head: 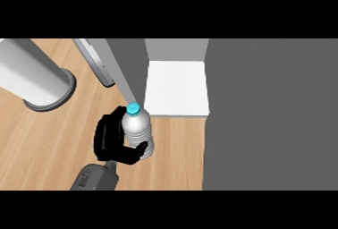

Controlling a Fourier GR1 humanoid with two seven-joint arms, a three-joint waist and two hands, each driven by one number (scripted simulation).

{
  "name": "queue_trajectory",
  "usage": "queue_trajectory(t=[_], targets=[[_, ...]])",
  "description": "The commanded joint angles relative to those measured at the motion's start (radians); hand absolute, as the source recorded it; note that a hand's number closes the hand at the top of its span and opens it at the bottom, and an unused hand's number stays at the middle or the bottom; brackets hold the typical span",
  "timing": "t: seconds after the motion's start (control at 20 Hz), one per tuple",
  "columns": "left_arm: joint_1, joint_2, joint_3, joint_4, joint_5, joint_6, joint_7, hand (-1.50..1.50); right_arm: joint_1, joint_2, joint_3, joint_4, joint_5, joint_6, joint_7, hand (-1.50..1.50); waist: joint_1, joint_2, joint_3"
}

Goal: Pick up the bottled water, place it into the cabinet and close the cabinet

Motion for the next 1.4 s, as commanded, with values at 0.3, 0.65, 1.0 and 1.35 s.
queue_trajectory(t=[0.3,0.65,1.0,1.35], targets=[[-0.073,-0.001,-0.322,-0.351,-0.012,0.426,0.27,1.5,-0.01,-0.008,-0.005,-0.139,-0.075,-0.015,0.081,-1.5,-0.014,0.004,-0.001],[-0.267,-0.001,-0.417,-0.377,-0.055,0.702,0.439,1.5,-0.077,0.02,0.036,-0.113,-0.025,-0.045,0.13,-1.5,-0.015,0.006,-0.001],[-0.492,-0.001,-0.327,-0.141,-0.004,0.774,0.423,1.5,-0.142,0.01,-0.008,-0.075,-0.068,-0.064,0.144,-1.5,-0.022,0.011,-0.001],[-0.607,-0.001,-0.377,-0.008,0.038,0.876,0.408,1.5,-0.058,0.003,-0.065,-0.119,-0.114,-0.006,0.121,-1.5,-0.041,0.008,-0.001]])
